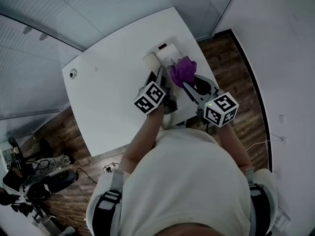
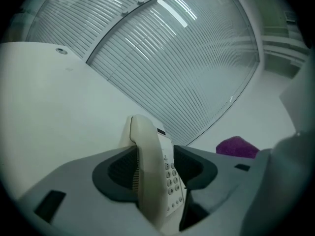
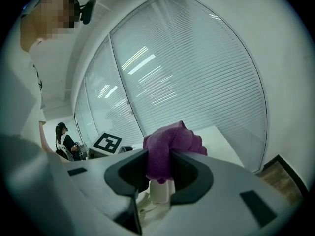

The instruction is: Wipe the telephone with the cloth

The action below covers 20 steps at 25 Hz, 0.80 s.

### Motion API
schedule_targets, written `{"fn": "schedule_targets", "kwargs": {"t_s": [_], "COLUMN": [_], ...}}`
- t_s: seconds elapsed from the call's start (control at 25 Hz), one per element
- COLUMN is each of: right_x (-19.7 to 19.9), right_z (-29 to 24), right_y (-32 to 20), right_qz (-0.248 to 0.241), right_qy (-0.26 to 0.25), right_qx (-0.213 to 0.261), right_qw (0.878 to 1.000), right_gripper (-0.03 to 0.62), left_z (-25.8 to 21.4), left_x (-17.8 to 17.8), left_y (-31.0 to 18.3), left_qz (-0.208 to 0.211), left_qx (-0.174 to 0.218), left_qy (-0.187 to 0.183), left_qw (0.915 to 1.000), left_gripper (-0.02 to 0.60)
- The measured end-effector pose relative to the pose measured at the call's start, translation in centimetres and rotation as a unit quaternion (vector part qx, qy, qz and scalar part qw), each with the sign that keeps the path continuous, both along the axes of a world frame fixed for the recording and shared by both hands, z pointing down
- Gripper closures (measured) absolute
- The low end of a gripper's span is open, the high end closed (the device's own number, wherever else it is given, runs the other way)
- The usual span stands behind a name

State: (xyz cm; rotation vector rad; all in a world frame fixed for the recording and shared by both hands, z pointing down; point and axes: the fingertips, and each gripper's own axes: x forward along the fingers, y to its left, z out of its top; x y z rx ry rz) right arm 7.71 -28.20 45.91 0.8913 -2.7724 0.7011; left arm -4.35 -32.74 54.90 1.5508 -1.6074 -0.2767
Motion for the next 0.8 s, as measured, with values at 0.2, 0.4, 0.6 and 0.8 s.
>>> {"fn": "schedule_targets", "kwargs": {"t_s": [0.2,0.4,0.6,0.8], "right_x": [-0.3,-0.5,-1.0,-1.7], "right_z": [-0.2,-0.2,-0.1,-0.1], "right_y": [0.7,2.1,3.9,6.3], "right_qz": [0.005,0.015,0.022,0.023], "right_qy": [-0.001,-0.001,0.0,-0.001], "right_qx": [0.004,0.005,0.008,0.009], "right_qw": [1.0,1.0,1.0,1.0], "right_gripper": [0.457,0.457,0.457,0.457], "left_z": [-0.8,-1.8,-2.4,-2.6], "left_x": [-0.2,-0.4,-1.0,-1.5], "left_y": [0.8,2.5,5.2,8.1], "left_qz": [0.011,0.025,0.046,0.061], "left_qx": [0.012,0.029,0.031,0.029], "left_qy": [-0.007,-0.014,-0.034,-0.045], "left_qw": [0.9998,0.9992,0.9979,0.9967], "left_gripper": [0.364,0.364,0.42,0.528]}}
